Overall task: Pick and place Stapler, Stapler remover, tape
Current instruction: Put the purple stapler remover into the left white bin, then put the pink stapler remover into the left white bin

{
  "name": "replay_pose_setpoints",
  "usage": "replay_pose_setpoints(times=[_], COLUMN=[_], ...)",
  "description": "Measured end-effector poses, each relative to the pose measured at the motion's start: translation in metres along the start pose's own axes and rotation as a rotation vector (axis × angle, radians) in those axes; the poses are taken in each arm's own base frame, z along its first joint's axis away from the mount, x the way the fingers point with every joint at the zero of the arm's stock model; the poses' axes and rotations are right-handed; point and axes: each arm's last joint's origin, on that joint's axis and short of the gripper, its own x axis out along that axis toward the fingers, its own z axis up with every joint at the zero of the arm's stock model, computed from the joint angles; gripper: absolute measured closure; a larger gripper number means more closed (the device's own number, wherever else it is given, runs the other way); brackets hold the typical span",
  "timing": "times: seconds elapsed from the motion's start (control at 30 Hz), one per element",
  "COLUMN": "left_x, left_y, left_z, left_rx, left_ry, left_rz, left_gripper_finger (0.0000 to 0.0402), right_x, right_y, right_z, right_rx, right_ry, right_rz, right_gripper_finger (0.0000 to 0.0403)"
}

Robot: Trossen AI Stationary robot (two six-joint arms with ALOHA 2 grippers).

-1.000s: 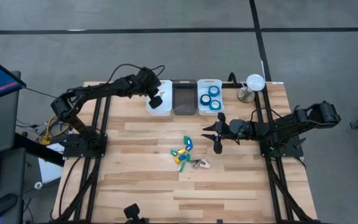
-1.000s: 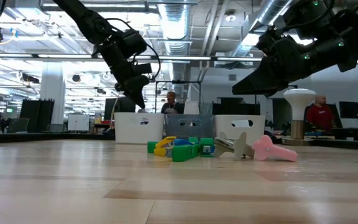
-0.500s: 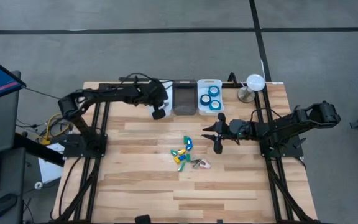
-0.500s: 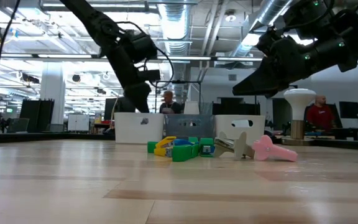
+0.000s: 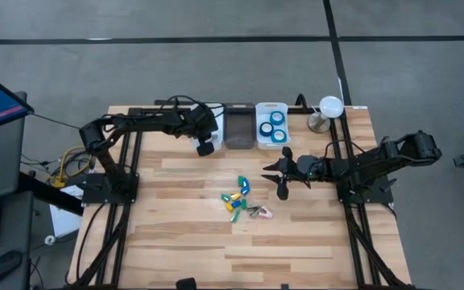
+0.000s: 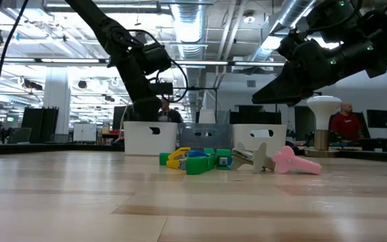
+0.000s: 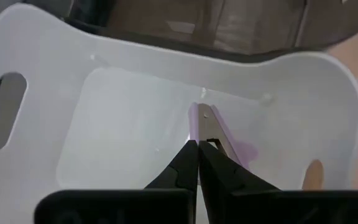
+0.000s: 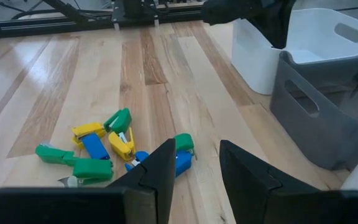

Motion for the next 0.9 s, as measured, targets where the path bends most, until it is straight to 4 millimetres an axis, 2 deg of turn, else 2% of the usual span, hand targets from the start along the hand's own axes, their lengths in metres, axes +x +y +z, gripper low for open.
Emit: replay_pose_setpoints(times=[0.3, 0.7, 0.8, 0.9], left_x=[0.0, -0.001, -0.014, -0.035], left_y=[0.0, 0.001, 0.005, 0.011], left_z=[0.0, 0.0, 0.002, 0.005], left_rx=[-0.002, -0.01, -0.014, -0.028], left_ry=[-0.004, 0.003, 0.001, -0.042], left_rz=[0.001, 0.021, 0.11, 0.169], left_gripper_finger=[0.0389, 0.0333, 0.0328, 0.0328], right_x=[0.0, 0.0, 0.0, 0.0], right_y=[0.0, 0.0, 0.0, 0.0], right_z=[-0.001, -0.001, -0.001, -0.001], right_rx=[-0.001, -0.002, -0.002, -0.002], right_ry=[0.005, 0.01, 0.01, 0.01], right_rz=[-0.001, -0.001, -0.001, -0.001], right_gripper_finger=[0.0286, 0.0286, 0.0286, 0.0286])
